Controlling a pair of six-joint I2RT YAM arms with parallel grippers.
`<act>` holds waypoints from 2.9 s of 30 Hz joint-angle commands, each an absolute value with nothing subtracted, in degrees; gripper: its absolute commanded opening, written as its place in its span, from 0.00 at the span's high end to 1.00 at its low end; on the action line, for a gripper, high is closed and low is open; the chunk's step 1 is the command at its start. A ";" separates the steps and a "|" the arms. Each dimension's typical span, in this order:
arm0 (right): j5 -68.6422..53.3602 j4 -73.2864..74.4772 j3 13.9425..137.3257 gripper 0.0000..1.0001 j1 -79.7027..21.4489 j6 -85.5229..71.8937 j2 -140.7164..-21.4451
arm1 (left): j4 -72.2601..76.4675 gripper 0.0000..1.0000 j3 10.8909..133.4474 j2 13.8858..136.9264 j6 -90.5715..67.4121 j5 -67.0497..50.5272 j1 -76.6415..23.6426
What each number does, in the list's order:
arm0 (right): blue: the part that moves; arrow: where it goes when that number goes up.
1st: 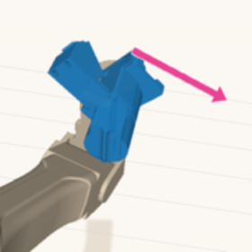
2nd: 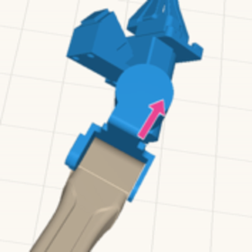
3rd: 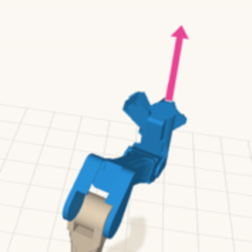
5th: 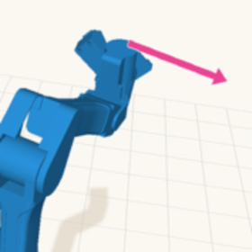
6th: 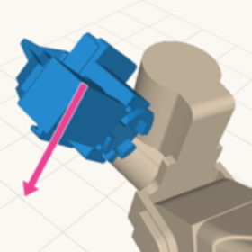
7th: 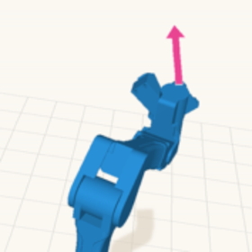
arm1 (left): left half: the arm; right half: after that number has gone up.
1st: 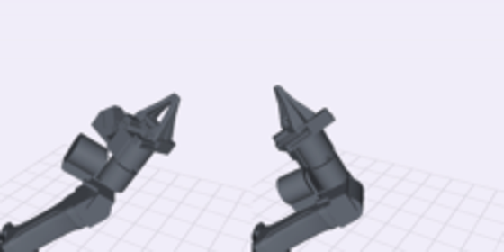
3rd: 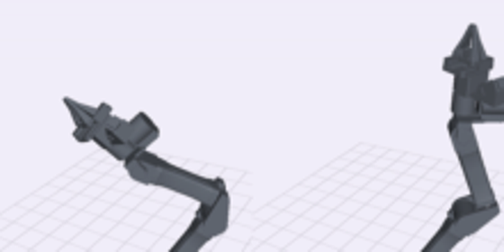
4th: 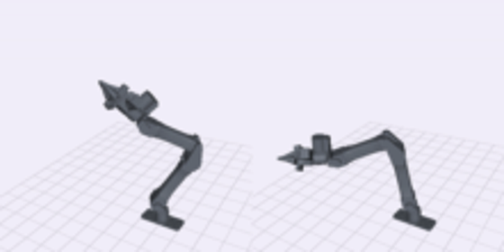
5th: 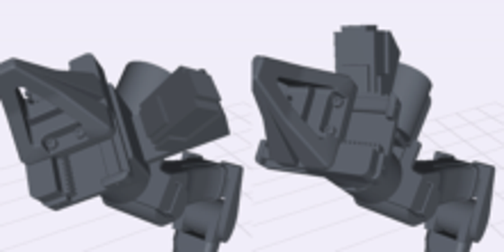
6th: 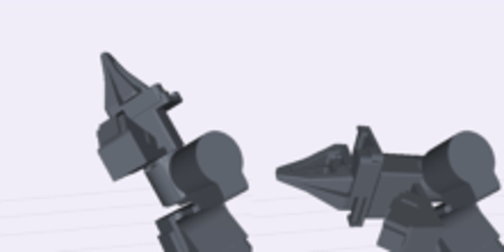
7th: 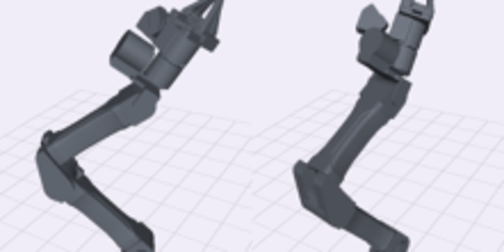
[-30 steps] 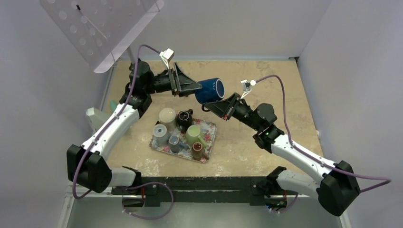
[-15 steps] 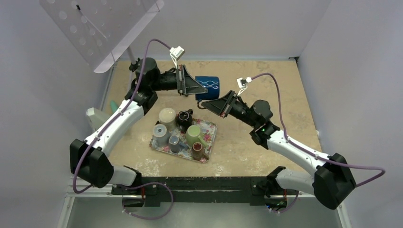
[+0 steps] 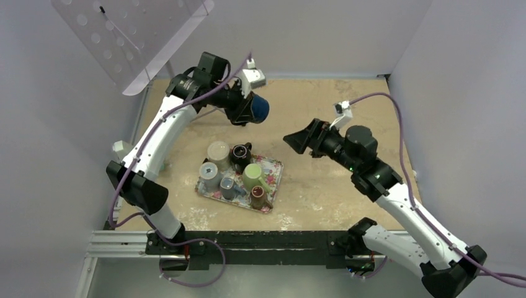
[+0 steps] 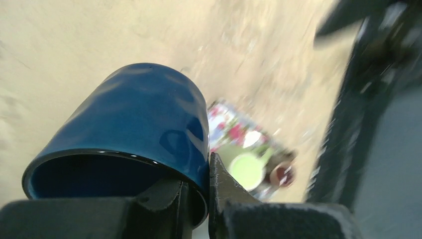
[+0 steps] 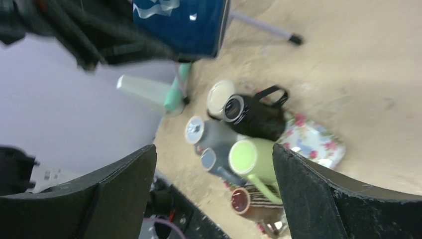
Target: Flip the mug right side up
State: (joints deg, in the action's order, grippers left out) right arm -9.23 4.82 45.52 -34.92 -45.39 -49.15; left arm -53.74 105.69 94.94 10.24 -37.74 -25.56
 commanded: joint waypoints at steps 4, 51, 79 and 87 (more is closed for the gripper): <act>-0.18 30.42 71.17 0.10 -28.80 -30.20 -56.75 | -85.84 1.00 108.00 90.49 91.46 -24.13 -34.29; 15.40 37.49 95.03 1.00 -32.11 -15.59 -91.78 | -60.55 0.05 90.61 74.66 103.60 -16.15 -39.38; 10.06 28.60 106.01 0.90 2.29 -12.21 -123.00 | -68.39 0.09 81.77 74.73 53.64 -28.87 -39.23; 8.15 30.29 103.92 0.18 2.29 -9.71 -112.15 | -72.35 0.18 101.33 92.68 52.07 -27.05 -40.61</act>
